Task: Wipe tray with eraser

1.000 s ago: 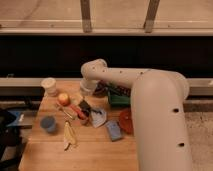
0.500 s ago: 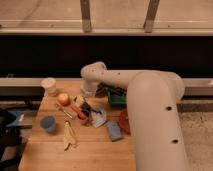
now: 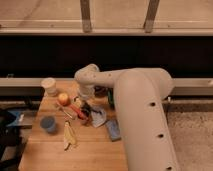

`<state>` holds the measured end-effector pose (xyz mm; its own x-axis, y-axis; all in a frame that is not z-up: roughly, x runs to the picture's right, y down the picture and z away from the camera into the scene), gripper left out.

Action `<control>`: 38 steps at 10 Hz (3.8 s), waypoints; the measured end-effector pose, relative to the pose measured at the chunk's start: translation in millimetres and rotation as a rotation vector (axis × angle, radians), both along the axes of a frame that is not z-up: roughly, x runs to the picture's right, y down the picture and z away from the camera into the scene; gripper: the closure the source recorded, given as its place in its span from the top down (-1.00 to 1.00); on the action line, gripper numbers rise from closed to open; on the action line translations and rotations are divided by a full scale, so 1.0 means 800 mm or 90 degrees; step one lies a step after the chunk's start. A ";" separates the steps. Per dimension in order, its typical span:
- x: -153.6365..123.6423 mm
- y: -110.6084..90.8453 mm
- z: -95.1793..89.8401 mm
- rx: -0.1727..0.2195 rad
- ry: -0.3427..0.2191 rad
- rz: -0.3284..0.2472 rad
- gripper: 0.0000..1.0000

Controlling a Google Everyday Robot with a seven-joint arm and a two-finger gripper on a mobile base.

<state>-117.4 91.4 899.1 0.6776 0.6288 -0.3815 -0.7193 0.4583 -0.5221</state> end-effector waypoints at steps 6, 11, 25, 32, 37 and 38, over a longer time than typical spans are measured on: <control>-0.008 0.007 0.013 -0.003 0.023 -0.011 -0.04; -0.012 0.010 0.011 0.001 0.016 -0.006 -0.78; 0.197 -0.186 -0.142 0.147 -0.028 0.206 -0.78; 0.348 -0.120 -0.131 0.126 0.105 0.419 -0.78; 0.378 -0.102 -0.125 0.117 0.134 0.475 -0.78; 0.383 -0.100 -0.124 0.117 0.138 0.476 -0.78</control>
<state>188.8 11.3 799.5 -0.0257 0.9528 -0.3026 -0.9465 -0.1205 -0.2992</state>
